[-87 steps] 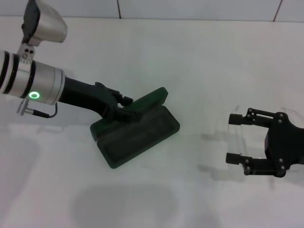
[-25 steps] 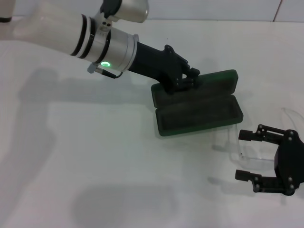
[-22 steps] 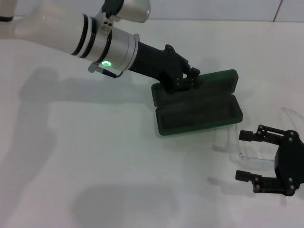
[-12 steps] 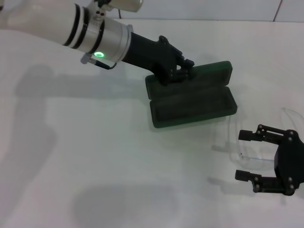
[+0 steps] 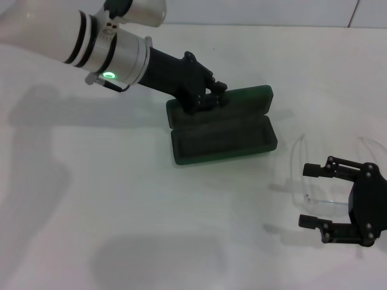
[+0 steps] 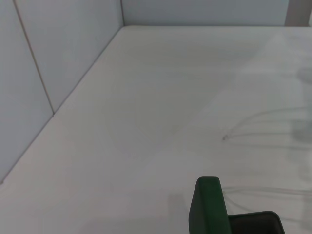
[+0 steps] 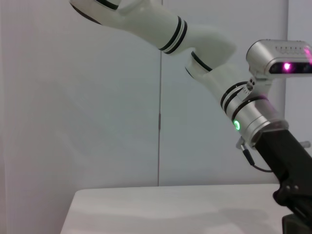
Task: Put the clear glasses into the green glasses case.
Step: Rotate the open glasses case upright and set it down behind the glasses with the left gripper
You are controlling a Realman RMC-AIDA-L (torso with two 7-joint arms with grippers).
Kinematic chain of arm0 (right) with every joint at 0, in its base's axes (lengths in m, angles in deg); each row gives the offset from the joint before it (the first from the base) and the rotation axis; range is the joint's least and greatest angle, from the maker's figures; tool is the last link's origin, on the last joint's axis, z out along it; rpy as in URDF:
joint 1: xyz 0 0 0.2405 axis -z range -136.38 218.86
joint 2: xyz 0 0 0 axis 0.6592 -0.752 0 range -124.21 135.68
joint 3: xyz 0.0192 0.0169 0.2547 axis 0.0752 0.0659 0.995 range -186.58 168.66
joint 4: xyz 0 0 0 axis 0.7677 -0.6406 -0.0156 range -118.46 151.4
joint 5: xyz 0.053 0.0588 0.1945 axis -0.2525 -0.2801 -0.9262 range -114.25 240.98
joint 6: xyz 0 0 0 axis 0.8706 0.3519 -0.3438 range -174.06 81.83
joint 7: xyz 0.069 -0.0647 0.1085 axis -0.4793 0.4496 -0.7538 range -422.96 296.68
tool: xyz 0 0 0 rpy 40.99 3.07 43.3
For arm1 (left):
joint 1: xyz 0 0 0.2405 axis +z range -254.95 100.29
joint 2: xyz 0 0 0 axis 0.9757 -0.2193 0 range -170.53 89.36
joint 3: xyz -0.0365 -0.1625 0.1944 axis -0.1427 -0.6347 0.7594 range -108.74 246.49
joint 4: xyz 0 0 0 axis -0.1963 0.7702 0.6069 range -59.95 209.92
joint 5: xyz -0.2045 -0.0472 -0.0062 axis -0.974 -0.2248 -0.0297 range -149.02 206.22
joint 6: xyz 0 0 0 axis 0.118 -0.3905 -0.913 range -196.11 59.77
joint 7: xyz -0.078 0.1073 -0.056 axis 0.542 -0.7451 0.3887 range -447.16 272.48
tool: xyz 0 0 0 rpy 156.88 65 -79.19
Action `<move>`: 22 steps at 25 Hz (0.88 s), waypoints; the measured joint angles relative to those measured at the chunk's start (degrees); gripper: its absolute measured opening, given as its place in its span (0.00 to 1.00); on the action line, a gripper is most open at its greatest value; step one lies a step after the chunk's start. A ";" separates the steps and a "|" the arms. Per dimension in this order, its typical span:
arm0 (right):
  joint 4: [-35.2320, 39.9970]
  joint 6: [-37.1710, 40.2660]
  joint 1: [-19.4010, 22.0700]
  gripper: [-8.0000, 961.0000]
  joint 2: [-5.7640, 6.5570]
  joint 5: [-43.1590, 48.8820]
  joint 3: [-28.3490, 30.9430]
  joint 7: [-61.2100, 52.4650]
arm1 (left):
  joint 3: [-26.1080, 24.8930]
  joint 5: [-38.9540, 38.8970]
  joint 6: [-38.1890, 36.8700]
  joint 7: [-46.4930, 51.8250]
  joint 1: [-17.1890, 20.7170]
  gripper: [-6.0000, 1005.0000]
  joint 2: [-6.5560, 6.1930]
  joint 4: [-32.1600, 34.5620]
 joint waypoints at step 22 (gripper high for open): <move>0.03 -0.52 -0.14 0.76 0.09 0.06 0.01 0.69 | 0.01 -0.67 2.99 -4.78 0.28 0.29 0.29 7.63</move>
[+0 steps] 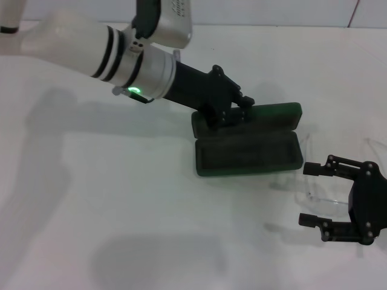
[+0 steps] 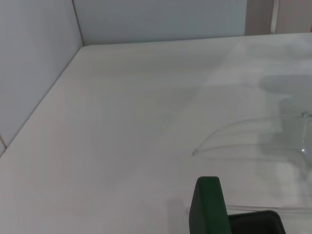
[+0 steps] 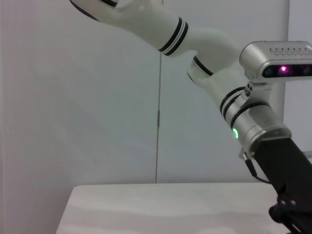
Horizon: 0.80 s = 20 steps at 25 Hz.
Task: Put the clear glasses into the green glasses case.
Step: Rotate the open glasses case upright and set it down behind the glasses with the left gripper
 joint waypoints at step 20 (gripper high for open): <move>-0.41 0.39 0.53 0.76 -0.09 0.00 0.00 0.00 | 0.00 1.38 4.87 1.48 -0.15 0.31 -0.07 3.51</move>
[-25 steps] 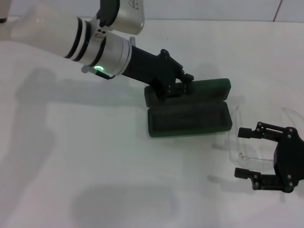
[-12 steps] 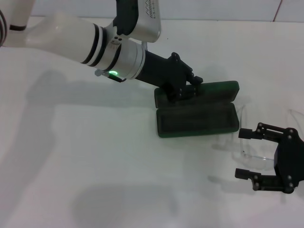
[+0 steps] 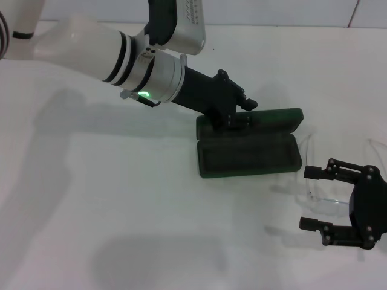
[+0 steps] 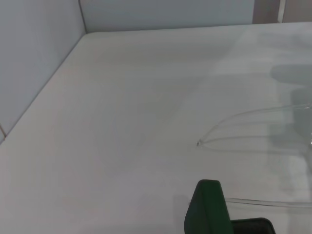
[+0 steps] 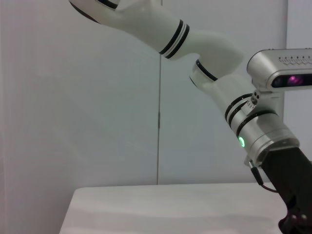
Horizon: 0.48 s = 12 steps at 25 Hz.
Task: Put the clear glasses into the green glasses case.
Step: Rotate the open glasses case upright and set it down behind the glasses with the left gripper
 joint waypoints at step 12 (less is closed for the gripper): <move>-0.04 0.09 0.12 0.76 0.03 0.00 0.00 0.00 | -0.07 -0.31 -4.54 3.61 -1.24 0.49 -0.37 -1.51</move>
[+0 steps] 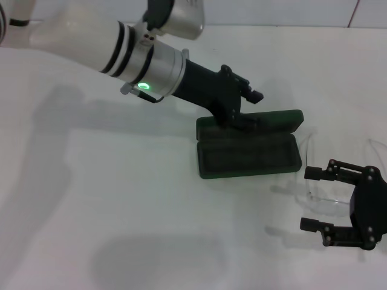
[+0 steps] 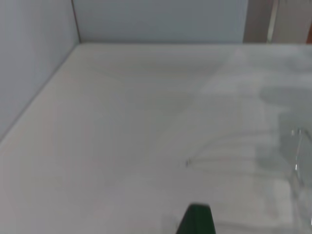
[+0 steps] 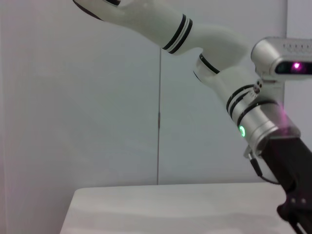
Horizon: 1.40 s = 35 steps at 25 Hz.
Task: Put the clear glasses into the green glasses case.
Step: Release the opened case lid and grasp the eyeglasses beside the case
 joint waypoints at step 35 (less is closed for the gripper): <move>53.00 6.51 -15.30 0.75 -0.48 41.58 -8.25 -65.16 | -0.11 -34.19 -19.89 -30.19 38.26 0.52 0.28 8.67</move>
